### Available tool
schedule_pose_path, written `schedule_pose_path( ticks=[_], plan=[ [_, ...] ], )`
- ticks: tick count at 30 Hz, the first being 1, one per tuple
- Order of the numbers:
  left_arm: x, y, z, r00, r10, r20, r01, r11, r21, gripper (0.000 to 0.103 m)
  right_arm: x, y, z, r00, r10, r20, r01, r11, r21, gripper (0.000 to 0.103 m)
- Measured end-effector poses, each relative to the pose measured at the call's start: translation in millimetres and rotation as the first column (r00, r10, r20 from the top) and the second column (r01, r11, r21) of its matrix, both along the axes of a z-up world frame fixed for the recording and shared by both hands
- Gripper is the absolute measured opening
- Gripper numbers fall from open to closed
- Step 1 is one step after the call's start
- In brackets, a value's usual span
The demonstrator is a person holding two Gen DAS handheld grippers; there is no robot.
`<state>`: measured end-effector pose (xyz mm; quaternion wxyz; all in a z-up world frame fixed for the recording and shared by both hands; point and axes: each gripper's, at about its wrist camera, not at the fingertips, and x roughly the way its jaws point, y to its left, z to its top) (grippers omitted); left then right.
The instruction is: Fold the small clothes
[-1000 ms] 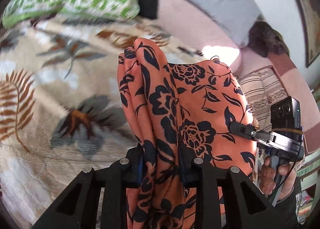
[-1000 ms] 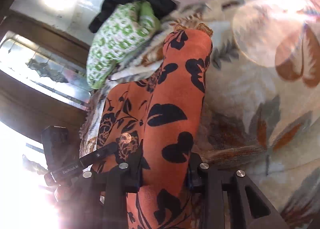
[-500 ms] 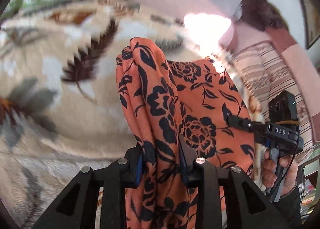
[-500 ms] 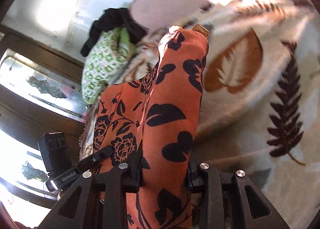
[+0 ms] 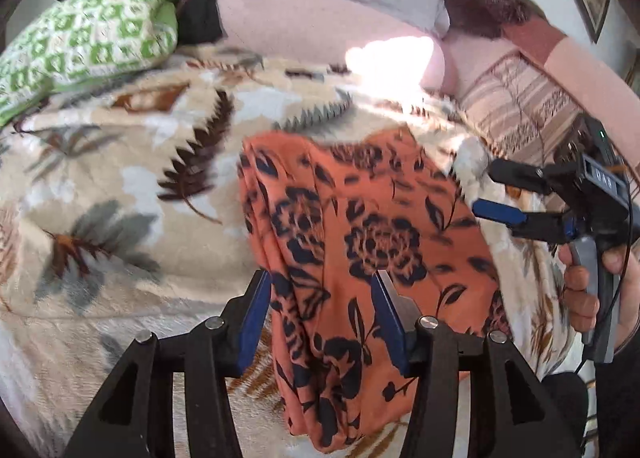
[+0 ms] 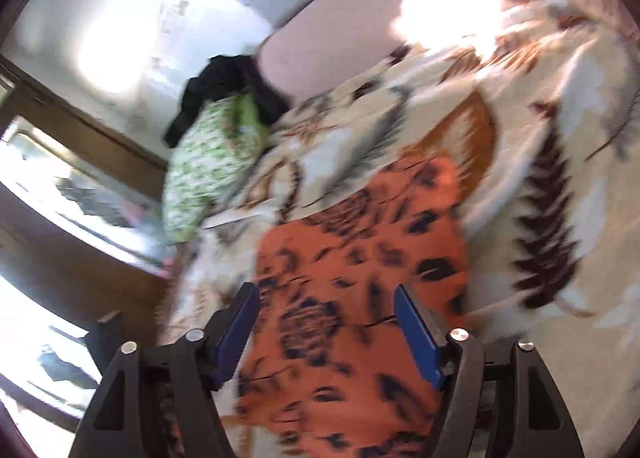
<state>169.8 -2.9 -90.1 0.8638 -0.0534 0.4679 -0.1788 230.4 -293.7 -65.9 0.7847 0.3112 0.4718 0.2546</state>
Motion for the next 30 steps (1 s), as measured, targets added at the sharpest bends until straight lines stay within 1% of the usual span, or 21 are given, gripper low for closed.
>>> schedule_pose_path(
  ticks=[1,2,3,4,6,8,10,11,13,14,15,16,17,18,20,21,23,24,26,28,30],
  plan=[
    [6.1,-4.5,-16.2,0.999,0.008,-0.051,-0.005,0.999,0.042,0.053,6.6,4.4,-11.4,1.000,0.000,-0.031,0.000,1.000,-0.002,0.075],
    [9.9,-7.7,-28.3,0.996,0.017,-0.088,-0.012,0.998,0.063,0.057,14.1,5.2,-28.2,0.997,-0.008,-0.083,0.007,1.000,-0.010,0.075],
    [11.1,-5.3,-33.3,0.995,0.024,-0.096,-0.019,0.999,0.045,0.058,19.5,2.4,-43.6,0.990,-0.029,-0.136,0.028,1.000,-0.008,0.075],
    [9.7,-2.8,-29.9,0.996,0.034,-0.083,-0.031,0.999,0.041,0.059,19.0,-1.8,-48.5,0.987,-0.047,-0.152,0.050,0.999,0.016,0.075],
    [4.0,-3.3,-15.9,0.999,0.031,-0.032,-0.029,0.998,0.063,0.059,16.7,0.0,-33.3,0.994,-0.029,-0.106,0.032,0.999,0.024,0.075],
    [2.5,-5.4,1.9,0.999,0.018,0.030,-0.020,0.996,0.083,0.058,15.9,1.1,-18.0,0.999,-0.007,-0.044,0.007,1.000,-0.006,0.076],
    [8.9,-6.6,16.7,0.997,0.019,0.074,-0.024,0.997,0.067,0.059,22.7,-1.2,-14.1,0.999,-0.009,-0.037,0.010,1.000,0.014,0.076],
    [16.9,-8.3,20.0,0.996,0.023,0.083,-0.029,0.997,0.068,0.061,27.9,-3.3,-16.9,0.999,-0.023,-0.034,0.024,0.999,0.027,0.077],
    [37.9,-14.2,12.1,0.998,0.041,0.057,-0.048,0.990,0.131,0.063,40.6,-4.8,-29.8,0.996,-0.055,-0.069,0.054,0.998,-0.009,0.078],
    [49.5,-16.7,0.8,0.997,0.067,0.025,-0.070,0.981,0.183,0.063,44.3,-8.3,-38.9,0.994,-0.058,-0.098,0.059,0.998,0.006,0.078],
    [58.1,-17.0,-10.2,0.996,0.084,-0.007,-0.080,0.975,0.206,0.063,46.3,-11.9,-47.0,0.990,-0.076,-0.122,0.080,0.996,0.025,0.078],
    [61.4,-13.8,-15.0,0.995,0.096,-0.019,-0.090,0.975,0.203,0.065,44.9,-13.3,-43.9,0.989,-0.087,-0.117,0.093,0.995,0.046,0.078],
    [62.2,-10.1,-13.9,0.994,0.107,-0.012,-0.103,0.977,0.187,0.065,43.9,-11.7,-37.7,0.992,-0.082,-0.096,0.088,0.994,0.061,0.078],
    [62.0,-8.8,-12.1,0.994,0.111,0.001,-0.110,0.978,0.180,0.065,42.0,-9.8,-30.2,0.995,-0.075,-0.064,0.079,0.995,0.064,0.078],
    [63.6,-8.8,-11.5,0.993,0.119,0.023,-0.122,0.973,0.197,0.065,43.0,-8.5,-20.9,0.998,-0.059,-0.016,0.060,0.997,0.045,0.078],
    [66.5,-8.4,-15.0,0.992,0.122,0.014,-0.122,0.972,0.201,0.066,48.2,-8.6,-23.8,0.998,-0.063,-0.022,0.064,0.997,0.041,0.079],
    [69.1,-7.1,-22.0,0.992,0.128,-0.012,-0.123,0.972,0.201,0.067,56.0,-15.1,-44.2,0.992,-0.086,-0.091,0.090,0.995,0.036,0.079],
    [68.2,-5.6,-21.2,0.992,0.127,-0.010,-0.122,0.972,0.201,0.067,57.0,-17.6,-51.7,0.988,-0.100,-0.116,0.108,0.993,0.058,0.079],
    [65.0,-2.9,-13.2,0.991,0.131,-0.003,-0.128,0.972,0.197,0.067,49.9,-19.2,-41.7,0.990,-0.111,-0.083,0.118,0.989,0.089,0.080],
    [58.4,-1.1,-2.5,0.991,0.128,0.026,-0.130,0.974,0.187,0.067,43.3,-15.2,-27.4,0.995,-0.089,-0.051,0.093,0.993,0.079,0.080],
    [53.0,-2.4,-1.7,0.992,0.117,0.056,-0.126,0.967,0.219,0.067,33.8,-15.8,-19.1,0.996,-0.082,-0.028,0.084,0.993,0.088,0.080]
  ],
)
